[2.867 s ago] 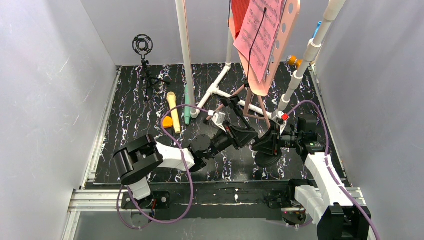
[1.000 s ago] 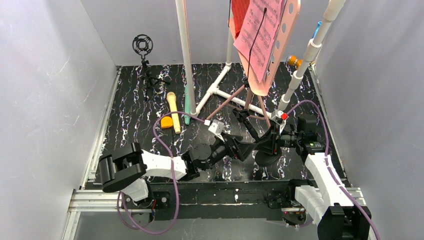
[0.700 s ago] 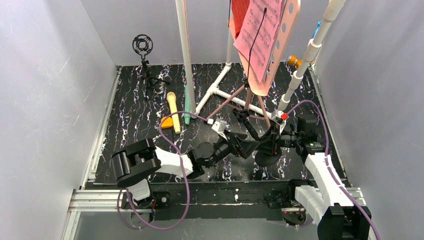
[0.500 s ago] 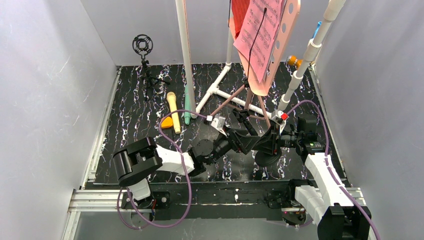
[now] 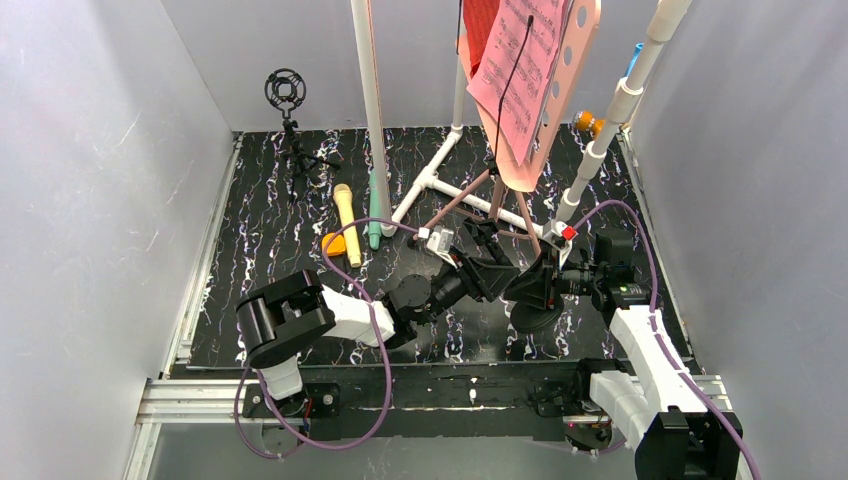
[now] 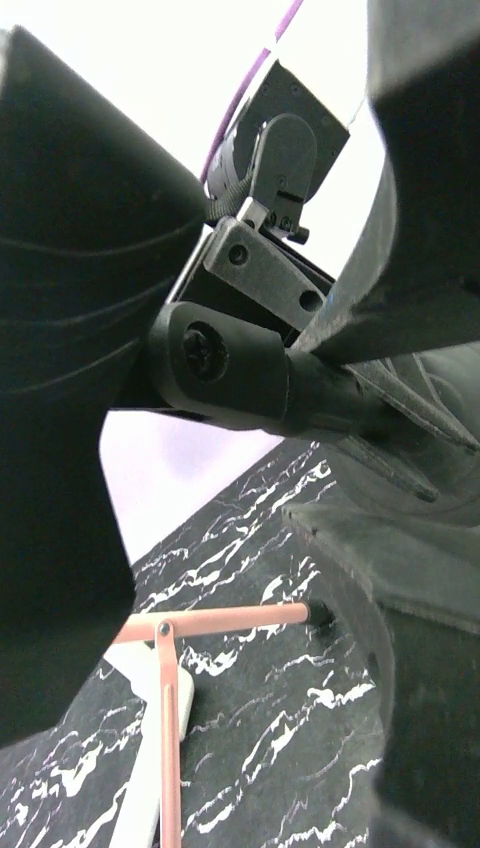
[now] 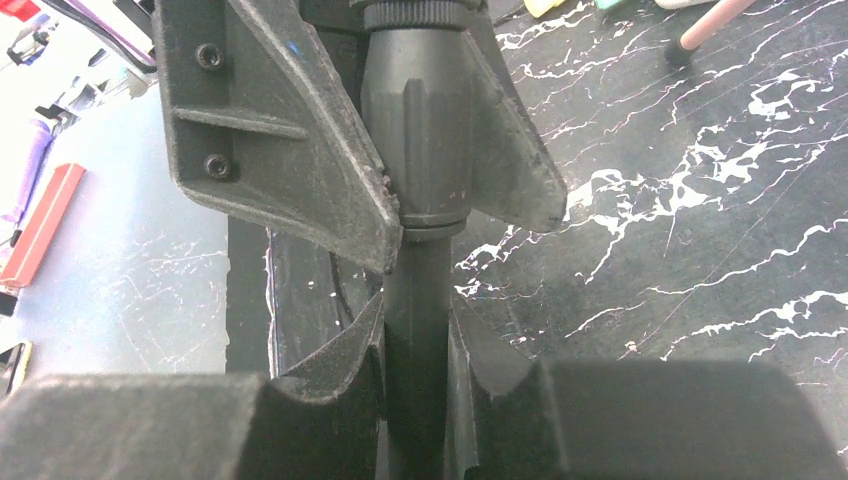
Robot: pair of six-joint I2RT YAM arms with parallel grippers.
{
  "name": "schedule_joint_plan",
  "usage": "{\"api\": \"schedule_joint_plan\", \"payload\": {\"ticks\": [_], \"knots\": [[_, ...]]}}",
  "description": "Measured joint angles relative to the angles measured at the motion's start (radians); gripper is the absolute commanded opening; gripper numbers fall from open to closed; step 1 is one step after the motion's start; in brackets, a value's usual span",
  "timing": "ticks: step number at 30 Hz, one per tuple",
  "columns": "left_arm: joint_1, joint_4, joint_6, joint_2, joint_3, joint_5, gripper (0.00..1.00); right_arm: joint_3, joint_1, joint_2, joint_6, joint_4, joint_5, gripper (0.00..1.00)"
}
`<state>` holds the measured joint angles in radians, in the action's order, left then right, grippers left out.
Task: Pack up the instrument practice props
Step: Place the microphone stand at the center of the board.
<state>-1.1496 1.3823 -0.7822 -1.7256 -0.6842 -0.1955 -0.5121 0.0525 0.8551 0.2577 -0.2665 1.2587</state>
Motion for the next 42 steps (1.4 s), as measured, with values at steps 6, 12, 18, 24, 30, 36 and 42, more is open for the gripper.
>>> {"api": "schedule_joint_plan", "payload": {"ticks": [6,12,18,24,30,36,42], "knots": [[0.001,0.010,-0.012,0.000,-0.013,0.029,0.21,0.003,0.000,0.000,-0.002,0.000,-0.009,0.01],[0.005,0.011,0.007,-0.001,-0.017,0.053,0.00,0.003,0.000,0.000,-0.011,0.001,-0.011,0.07],[0.007,0.009,0.040,0.000,-0.016,0.063,0.00,0.003,0.000,0.000,-0.016,0.006,0.005,0.72],[0.010,-0.040,0.085,0.002,0.024,0.047,0.00,0.003,0.000,-0.007,-0.018,0.019,0.033,0.88],[0.012,-0.061,0.119,0.038,0.079,0.020,0.00,0.003,0.000,-0.007,-0.017,0.023,0.046,0.93],[0.012,-0.083,0.160,0.159,0.183,-0.027,0.00,0.003,0.000,-0.013,-0.002,0.021,0.054,0.94],[0.019,-0.213,0.200,0.343,0.259,-0.074,0.00,0.003,-0.005,-0.023,0.035,-0.008,0.054,0.95]]}}
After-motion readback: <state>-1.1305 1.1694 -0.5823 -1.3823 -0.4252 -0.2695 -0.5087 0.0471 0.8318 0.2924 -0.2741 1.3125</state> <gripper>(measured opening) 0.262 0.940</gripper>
